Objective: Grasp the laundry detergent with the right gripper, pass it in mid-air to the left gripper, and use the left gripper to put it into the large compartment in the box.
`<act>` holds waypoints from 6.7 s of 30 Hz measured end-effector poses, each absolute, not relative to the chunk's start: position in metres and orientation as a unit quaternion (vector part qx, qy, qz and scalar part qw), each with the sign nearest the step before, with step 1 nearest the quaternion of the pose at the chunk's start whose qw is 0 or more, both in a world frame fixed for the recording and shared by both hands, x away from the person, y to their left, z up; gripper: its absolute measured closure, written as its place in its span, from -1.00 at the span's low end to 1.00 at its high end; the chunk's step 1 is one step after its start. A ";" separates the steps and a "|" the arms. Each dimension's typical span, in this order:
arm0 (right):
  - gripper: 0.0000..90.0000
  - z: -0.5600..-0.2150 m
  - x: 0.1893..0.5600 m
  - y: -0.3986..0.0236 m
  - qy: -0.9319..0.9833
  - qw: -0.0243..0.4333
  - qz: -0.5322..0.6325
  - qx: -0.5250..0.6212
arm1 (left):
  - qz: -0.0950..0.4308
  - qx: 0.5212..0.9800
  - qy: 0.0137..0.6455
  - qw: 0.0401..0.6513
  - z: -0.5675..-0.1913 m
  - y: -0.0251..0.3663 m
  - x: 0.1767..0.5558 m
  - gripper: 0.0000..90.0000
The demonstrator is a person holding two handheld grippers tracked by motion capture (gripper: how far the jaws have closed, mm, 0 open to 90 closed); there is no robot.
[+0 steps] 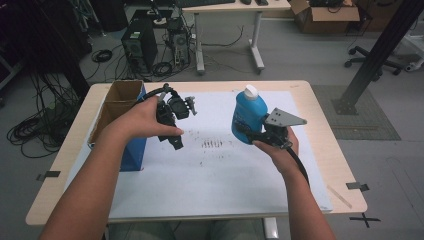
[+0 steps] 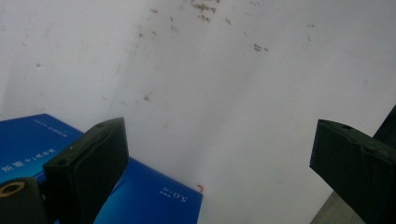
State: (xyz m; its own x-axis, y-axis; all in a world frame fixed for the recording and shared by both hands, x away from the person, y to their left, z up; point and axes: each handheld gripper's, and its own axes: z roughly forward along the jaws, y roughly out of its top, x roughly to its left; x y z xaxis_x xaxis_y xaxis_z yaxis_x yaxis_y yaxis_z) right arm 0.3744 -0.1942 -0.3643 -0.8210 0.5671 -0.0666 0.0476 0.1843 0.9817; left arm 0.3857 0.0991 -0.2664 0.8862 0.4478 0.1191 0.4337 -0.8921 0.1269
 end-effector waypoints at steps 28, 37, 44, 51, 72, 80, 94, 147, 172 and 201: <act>0.00 -0.383 0.364 -0.170 0.788 0.100 0.603 0.072 | 0.022 0.993 0.103 0.050 -0.253 0.080 0.367 -0.89; 0.00 -0.392 0.361 -0.160 0.791 0.084 0.604 0.049 | 0.020 0.994 0.095 0.051 -0.251 0.080 0.366 -0.88; 0.00 -0.399 0.360 -0.152 0.793 0.069 0.604 0.037 | 0.017 0.995 0.087 0.052 -0.250 0.079 0.364 -0.89; 0.00 -0.406 0.359 -0.142 0.796 0.042 0.604 0.019 | 0.019 0.995 0.082 0.056 -0.247 0.078 0.362 -0.89; 0.00 -0.422 0.369 -0.124 0.796 -0.001 0.606 -0.005 | 0.013 0.996 0.074 0.039 -0.249 0.069 0.364 -0.89; 0.00 -0.420 0.372 -0.117 0.791 -0.005 0.612 -0.010 | 0.014 0.997 0.067 0.036 -0.247 0.061 0.364 -0.89; -0.01 -0.417 0.372 -0.104 0.789 -0.010 0.614 -0.019 | 0.017 0.998 0.060 0.029 -0.246 0.051 0.361 -0.89; -0.01 -0.411 0.367 -0.077 0.790 -0.012 0.612 -0.039 | 0.049 0.997 0.052 0.018 -0.246 0.039 0.357 -0.66; -0.01 -0.408 0.365 -0.078 0.787 0.000 0.616 -0.030 | 0.042 0.998 0.049 0.013 -0.241 0.038 0.350 -0.34; -0.01 -0.402 0.363 -0.075 0.782 0.001 0.622 -0.033 | 0.032 0.999 0.042 0.002 -0.236 0.037 0.348 -0.17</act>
